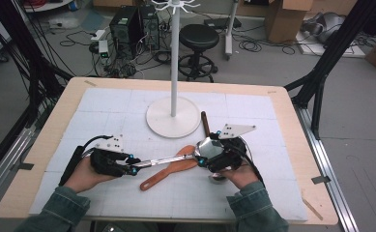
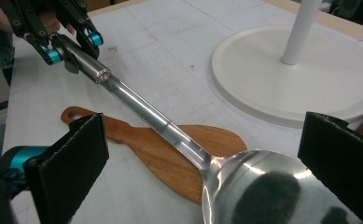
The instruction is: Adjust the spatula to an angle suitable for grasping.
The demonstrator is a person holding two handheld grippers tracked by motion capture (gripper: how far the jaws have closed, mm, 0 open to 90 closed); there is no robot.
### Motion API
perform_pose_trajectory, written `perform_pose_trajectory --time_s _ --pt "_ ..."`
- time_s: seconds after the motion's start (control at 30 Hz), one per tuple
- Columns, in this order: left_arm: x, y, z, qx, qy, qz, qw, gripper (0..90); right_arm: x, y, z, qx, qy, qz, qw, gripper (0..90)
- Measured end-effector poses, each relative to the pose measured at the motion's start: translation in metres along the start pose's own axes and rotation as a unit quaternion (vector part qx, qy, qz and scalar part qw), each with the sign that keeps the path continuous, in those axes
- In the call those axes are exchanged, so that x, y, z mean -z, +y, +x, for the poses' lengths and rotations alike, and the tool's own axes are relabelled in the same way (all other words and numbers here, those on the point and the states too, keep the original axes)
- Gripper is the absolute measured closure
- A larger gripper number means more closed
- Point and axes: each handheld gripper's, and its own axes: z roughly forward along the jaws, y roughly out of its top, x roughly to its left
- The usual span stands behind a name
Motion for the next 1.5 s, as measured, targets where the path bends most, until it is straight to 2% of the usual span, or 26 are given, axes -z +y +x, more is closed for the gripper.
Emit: perform_pose_trajectory --time_s 0.2,0.3,0.53,0.87,0.93,0.97,1.0,1.07,1.5 --pt "-0.001 0.004 0.002 0.002 -0.003 0.001 1.0 68.8 -0.011 0.006 0.001 0.005 0.015 0.011 0.9998 0.6" --pt "-0.001 0.007 0.003 0.0 -0.004 0.002 1.0 68.9 -0.014 0.008 0.001 0.007 0.021 0.015 0.9996 6.6" --pt "-0.002 0.011 0.005 0.003 -0.01 0.007 0.9999 69.4 -0.023 0.009 0.0 0.015 0.021 0.015 0.9995 6.7" --pt "-0.002 0.016 0.005 0.003 -0.01 0.008 0.9999 69.4 -0.041 0.011 0.002 0.023 0.035 0.029 0.9987 6.8" --pt "-0.001 0.017 0.005 0.002 -0.009 0.011 0.9999 69.4 -0.044 0.012 0.003 0.028 0.04 0.03 0.9984 10.3" --pt "-0.001 0.018 0.005 0.0 -0.009 0.01 0.9999 69.4 -0.045 0.012 0.003 0.031 0.047 0.031 0.9979 16.6" --pt "-0.001 0.019 0.005 0.0 -0.008 0.01 0.9999 69.4 -0.046 0.013 0.003 0.035 0.056 0.03 0.9974 18.5" --pt "-0.001 0.021 0.006 -0.005 -0.009 0.015 0.9998 69.4 -0.048 0.013 0.005 0.037 0.056 0.034 0.9971 18.4" --pt "-0.001 0.026 0.005 -0.008 -0.008 0.016 0.9998 69.4 -0.062 0.013 0.007 0.042 0.067 0.051 0.9955 19.7"
